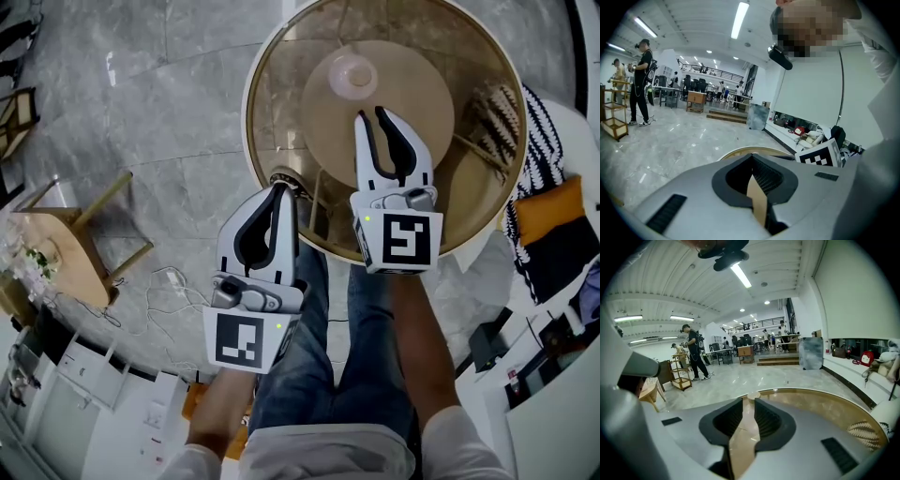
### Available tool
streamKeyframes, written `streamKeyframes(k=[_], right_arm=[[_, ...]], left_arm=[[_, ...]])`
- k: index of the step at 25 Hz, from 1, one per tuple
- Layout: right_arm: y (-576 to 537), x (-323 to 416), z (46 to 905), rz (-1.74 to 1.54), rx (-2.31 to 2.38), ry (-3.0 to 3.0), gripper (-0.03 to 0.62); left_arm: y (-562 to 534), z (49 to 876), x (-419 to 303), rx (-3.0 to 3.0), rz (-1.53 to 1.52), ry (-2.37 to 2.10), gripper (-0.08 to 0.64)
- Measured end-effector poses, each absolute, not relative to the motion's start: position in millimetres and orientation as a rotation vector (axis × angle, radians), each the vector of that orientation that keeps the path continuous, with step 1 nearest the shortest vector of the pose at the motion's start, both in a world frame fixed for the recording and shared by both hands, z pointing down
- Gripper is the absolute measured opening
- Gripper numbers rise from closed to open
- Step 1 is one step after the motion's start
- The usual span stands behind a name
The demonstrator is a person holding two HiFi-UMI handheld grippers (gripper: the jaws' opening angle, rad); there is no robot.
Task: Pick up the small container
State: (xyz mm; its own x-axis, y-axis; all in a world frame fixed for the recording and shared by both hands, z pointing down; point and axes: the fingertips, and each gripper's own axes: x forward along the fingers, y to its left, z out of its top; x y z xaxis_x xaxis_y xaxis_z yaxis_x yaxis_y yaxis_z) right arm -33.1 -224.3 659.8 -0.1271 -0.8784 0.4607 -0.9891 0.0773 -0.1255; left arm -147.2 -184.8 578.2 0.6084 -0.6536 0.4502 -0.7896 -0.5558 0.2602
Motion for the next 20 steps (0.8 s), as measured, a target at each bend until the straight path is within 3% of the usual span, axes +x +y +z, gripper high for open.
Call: streamKeyframes(k=[6,20], right_arm=[[-244,-33,677,0.596,1.869,-2.06,0.141],[-275,-33,701,0.585,1.898,-2.018,0.177]], left_arm=[[-195,584,-152,2.39,0.421,-1.11,0.015],[-211,604,-158,2.395,0.448,-1.095,0.015]])
